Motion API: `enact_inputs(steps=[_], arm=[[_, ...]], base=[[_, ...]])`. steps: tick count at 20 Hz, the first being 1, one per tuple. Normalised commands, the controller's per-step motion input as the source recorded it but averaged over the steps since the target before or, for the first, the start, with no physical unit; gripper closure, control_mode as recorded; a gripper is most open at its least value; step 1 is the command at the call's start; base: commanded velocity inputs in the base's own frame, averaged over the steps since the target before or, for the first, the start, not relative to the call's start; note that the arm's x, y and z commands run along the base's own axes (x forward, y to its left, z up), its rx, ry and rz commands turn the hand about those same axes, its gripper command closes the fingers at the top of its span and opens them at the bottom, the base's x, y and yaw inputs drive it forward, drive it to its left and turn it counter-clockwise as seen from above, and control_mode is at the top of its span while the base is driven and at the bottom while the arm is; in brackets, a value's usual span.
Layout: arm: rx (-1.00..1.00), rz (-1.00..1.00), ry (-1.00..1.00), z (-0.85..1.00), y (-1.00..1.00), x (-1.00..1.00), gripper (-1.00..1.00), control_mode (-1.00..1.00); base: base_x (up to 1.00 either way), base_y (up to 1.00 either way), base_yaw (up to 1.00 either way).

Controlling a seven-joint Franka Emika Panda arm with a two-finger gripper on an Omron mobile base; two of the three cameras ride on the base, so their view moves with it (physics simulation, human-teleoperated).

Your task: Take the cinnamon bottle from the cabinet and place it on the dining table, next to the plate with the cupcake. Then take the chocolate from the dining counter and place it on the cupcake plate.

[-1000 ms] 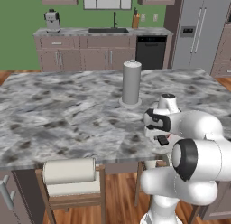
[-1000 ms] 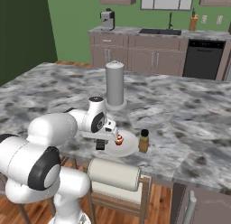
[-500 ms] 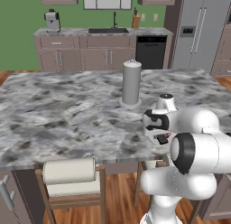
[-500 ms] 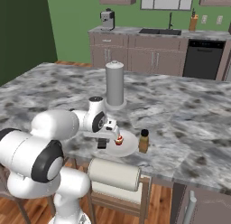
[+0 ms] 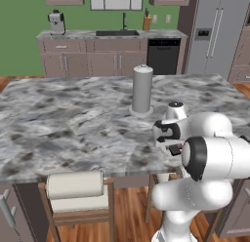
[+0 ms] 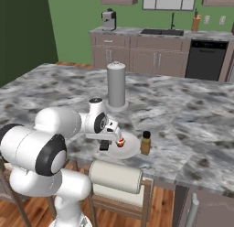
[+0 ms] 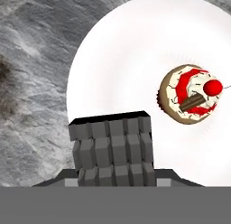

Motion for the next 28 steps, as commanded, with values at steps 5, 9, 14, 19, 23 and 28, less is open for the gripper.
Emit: enact_inputs(steps=[5, 9, 14, 19, 23, 28], arm=[[0.0, 0.0, 0.0, -0.14, -0.04, 0.0, 1.0, -1.0], [0.0, 0.0, 0.0, -0.11, -0.13, 0.05, 1.0, -1.0], [0.0, 0.0, 0.0, -0.05, -0.12, 0.05, 1.0, -1.0], [0.02, 0.0, 0.0, -0.05, -0.04, 0.02, 1.0, -1.0], [0.04, 0.0, 0.0, -0.05, 0.0, 0.06, 1.0, -1.0], [0.03, 0.0, 0.0, -0.04, 0.0, 0.12, 1.0, -1.0]], base=[[0.0, 0.0, 0.0], [0.0, 0.0, 0.0], [0.0, 0.0, 0.0], [0.0, 0.0, 0.0], [0.0, 0.0, 0.0], [0.0, 0.0, 0.0]])
